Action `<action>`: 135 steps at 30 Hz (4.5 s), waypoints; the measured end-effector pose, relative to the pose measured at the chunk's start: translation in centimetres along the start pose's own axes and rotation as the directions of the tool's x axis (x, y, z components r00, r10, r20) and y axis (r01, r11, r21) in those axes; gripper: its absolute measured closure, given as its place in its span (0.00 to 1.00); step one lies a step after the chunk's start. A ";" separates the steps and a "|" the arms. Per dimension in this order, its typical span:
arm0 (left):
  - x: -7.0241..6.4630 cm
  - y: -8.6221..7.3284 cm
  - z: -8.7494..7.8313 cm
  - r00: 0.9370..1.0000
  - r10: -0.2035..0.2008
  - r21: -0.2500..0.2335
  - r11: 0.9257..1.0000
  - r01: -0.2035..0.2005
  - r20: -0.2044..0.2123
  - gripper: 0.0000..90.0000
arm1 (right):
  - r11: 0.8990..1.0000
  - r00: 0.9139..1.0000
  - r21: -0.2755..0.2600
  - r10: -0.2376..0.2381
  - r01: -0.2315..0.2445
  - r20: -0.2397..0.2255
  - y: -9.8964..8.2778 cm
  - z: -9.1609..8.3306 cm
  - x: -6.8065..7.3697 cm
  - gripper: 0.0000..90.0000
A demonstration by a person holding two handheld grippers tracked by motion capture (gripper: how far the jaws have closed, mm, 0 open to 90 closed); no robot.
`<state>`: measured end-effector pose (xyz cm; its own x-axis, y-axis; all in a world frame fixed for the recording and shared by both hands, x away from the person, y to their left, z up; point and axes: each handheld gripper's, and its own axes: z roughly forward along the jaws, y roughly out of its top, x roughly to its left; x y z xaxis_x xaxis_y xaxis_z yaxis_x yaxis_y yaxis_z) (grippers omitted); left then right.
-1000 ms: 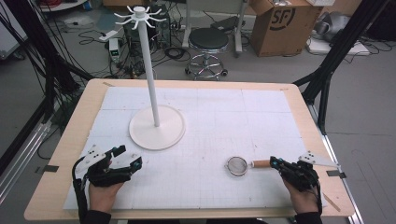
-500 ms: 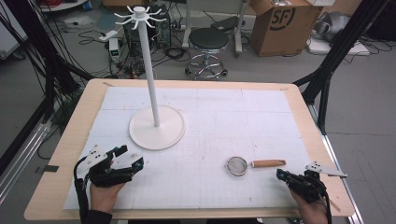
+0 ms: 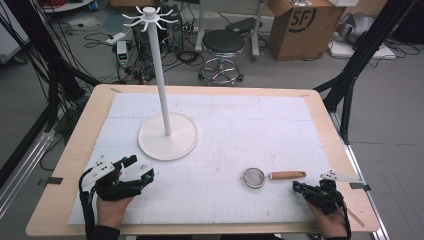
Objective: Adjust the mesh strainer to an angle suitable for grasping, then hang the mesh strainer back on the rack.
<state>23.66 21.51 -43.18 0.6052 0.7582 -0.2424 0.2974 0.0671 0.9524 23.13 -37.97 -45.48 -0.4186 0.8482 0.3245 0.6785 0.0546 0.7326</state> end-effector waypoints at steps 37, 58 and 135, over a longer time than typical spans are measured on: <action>0.3 -0.1 -0.3 1.000 -0.012 -0.004 1.000 0.012 -0.017 0.15 | 0.982 0.985 0.088 0.169 -0.166 -0.025 4.9 4.2 -4.6 1.00; 0.4 -0.5 -1.0 0.999 -0.016 0.004 1.000 0.017 -0.031 0.15 | 0.982 0.982 0.125 0.156 -0.143 -0.104 8.1 9.0 -3.7 1.00; 0.5 -0.5 -2.8 0.999 -0.024 -0.020 1.000 0.023 -0.040 0.15 | 0.971 0.940 0.235 0.030 0.054 -0.340 11.7 15.7 7.4 0.53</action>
<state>21.76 23.69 -43.31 0.5682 0.7816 -0.2576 0.2963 0.0977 0.9501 37.45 -22.78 -43.83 -0.5785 0.6200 0.5300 0.7774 0.2225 0.5883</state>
